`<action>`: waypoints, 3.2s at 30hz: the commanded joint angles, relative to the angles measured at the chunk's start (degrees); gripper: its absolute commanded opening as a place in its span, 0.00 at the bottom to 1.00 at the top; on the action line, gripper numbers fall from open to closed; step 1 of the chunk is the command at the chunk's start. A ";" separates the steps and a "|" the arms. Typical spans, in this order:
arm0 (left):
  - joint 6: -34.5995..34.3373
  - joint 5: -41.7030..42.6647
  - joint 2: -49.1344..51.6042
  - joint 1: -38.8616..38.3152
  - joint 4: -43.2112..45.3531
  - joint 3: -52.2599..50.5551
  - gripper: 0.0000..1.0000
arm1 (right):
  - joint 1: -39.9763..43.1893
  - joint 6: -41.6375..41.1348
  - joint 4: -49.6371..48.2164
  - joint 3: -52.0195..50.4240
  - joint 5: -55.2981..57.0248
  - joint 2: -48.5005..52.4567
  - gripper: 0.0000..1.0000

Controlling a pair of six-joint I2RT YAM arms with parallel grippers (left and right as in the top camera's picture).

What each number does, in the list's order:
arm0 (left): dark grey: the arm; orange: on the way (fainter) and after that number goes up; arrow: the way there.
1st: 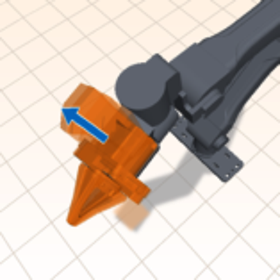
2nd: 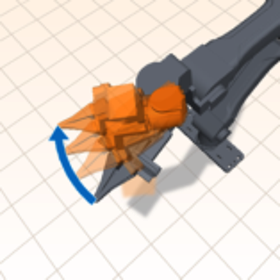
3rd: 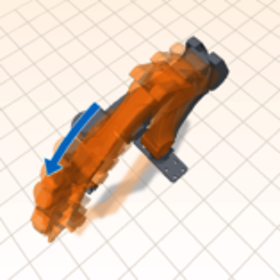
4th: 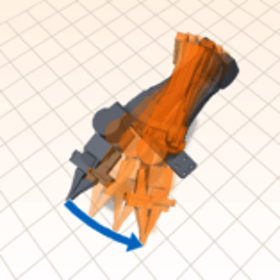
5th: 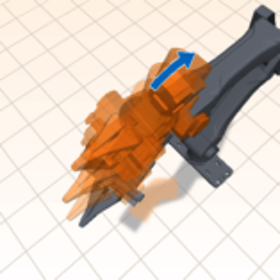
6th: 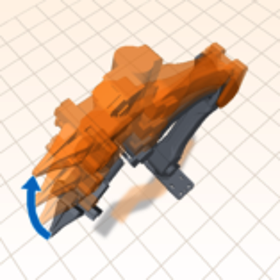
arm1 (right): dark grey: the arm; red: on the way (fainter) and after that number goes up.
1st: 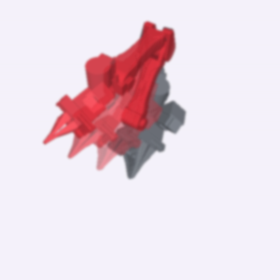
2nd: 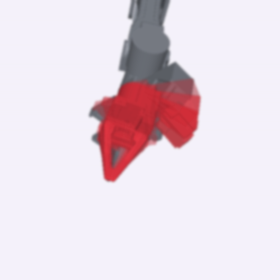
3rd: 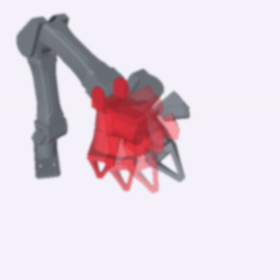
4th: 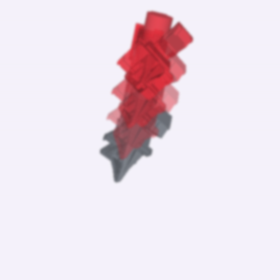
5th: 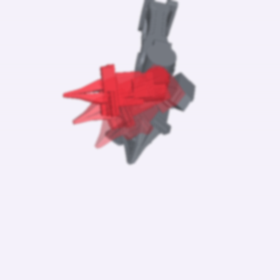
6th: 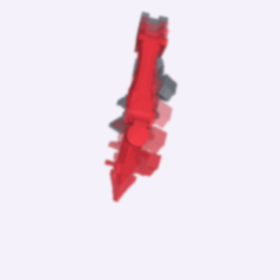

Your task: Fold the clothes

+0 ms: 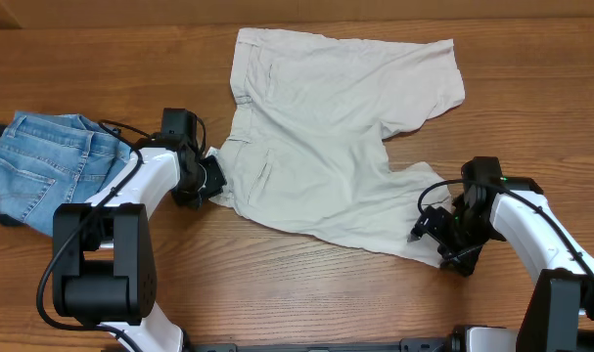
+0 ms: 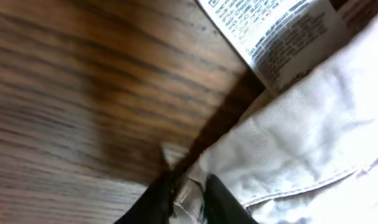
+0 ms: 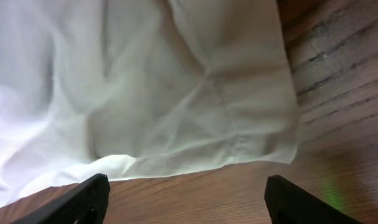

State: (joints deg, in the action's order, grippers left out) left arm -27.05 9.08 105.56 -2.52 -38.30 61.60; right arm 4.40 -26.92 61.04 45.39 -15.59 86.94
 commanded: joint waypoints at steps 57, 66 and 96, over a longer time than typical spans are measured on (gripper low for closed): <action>8.41 1.27 -28.50 11.08 -23.58 2.86 0.04 | 0.17 -1.33 13.51 19.26 9.18 -22.71 0.04; 10.38 -7.52 -55.21 11.08 -43.30 14.95 0.04 | 0.17 -1.31 30.73 34.75 10.16 -31.32 0.04; 15.96 -17.94 -18.58 11.10 -15.50 16.90 0.59 | -10.12 9.38 -32.17 34.60 -1.79 16.87 0.86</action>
State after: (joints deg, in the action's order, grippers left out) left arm -12.58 -5.82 86.61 8.03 -54.11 77.60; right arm -5.96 -17.93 28.99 79.00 -19.25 103.68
